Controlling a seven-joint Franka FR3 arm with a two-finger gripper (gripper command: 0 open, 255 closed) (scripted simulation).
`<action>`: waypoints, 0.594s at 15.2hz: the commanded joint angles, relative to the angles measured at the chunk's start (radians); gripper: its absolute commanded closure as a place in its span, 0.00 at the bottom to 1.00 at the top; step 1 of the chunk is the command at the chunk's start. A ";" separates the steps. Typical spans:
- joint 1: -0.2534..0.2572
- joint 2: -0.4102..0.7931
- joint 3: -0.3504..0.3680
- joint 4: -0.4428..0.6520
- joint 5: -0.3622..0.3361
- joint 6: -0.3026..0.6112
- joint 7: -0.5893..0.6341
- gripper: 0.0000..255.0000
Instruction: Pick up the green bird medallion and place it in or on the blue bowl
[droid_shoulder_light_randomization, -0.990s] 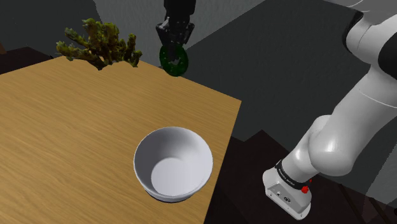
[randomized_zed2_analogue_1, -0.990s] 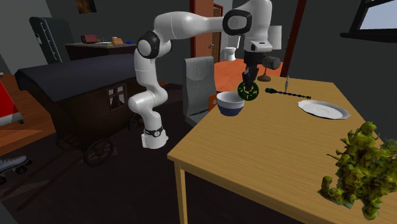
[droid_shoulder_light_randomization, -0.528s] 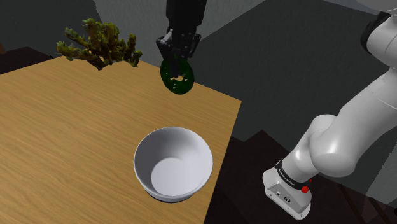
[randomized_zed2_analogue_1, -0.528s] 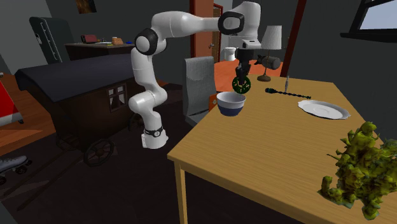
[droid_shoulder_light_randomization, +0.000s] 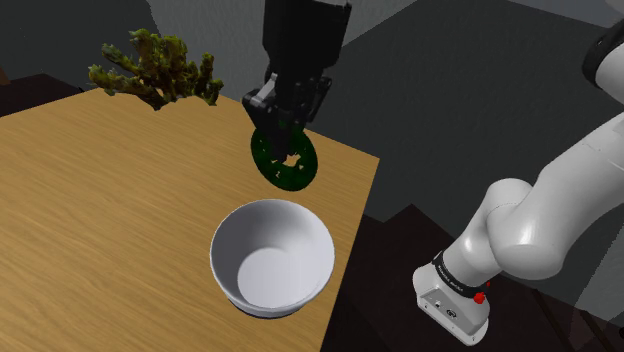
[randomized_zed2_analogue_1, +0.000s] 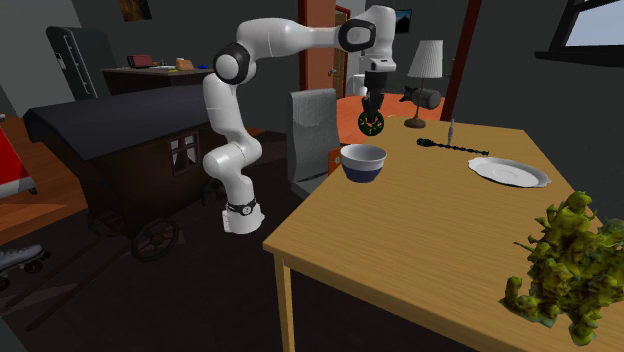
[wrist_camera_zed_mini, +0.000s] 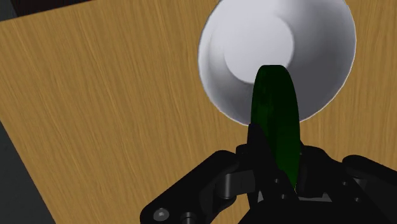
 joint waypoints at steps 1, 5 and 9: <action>0.019 -0.012 0.024 -0.001 0.008 -0.008 0.045 1.00; 0.037 -0.022 0.047 -0.033 0.016 0.017 0.084 1.00; 0.038 -0.037 0.046 -0.101 0.024 0.073 0.077 1.00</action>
